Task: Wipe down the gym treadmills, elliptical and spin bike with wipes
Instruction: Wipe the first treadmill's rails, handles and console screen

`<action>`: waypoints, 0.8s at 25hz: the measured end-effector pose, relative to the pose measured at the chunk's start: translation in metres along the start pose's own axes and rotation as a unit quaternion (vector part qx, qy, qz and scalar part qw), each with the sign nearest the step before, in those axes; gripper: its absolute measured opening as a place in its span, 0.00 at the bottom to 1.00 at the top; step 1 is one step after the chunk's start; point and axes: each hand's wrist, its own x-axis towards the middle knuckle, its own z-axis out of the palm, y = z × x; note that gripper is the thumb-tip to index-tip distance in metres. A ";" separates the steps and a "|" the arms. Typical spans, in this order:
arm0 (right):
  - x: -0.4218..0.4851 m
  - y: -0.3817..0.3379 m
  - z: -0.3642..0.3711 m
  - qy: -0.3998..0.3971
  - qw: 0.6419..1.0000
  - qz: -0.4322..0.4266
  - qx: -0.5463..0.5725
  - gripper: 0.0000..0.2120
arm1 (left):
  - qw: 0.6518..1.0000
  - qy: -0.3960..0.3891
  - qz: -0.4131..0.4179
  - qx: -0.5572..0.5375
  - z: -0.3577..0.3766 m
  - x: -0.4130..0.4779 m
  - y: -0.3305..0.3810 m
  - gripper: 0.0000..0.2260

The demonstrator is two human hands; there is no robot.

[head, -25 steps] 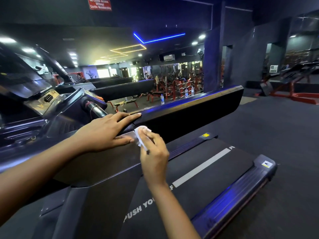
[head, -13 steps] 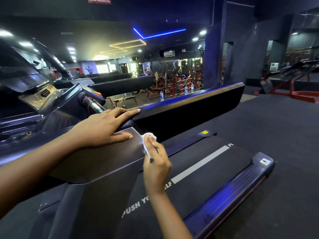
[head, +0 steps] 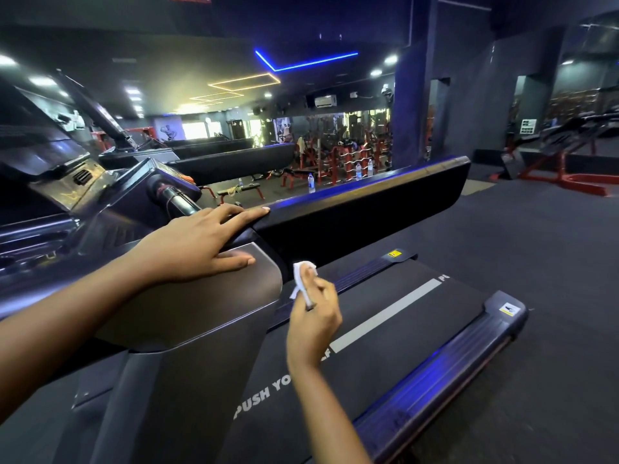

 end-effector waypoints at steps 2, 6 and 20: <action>-0.016 -0.010 -0.003 -0.032 0.999 0.003 0.019 0.16 | 1.000 -0.007 -0.007 -0.006 -0.001 0.001 0.000 0.42; 0.007 -0.007 -0.026 -0.034 0.987 0.123 0.097 0.11 | 0.996 -0.074 -0.008 -0.049 -0.012 0.010 0.003 0.43; 0.078 0.026 -0.006 0.121 0.956 0.233 0.131 0.17 | 0.995 -0.093 0.005 -0.019 0.011 0.117 0.042 0.35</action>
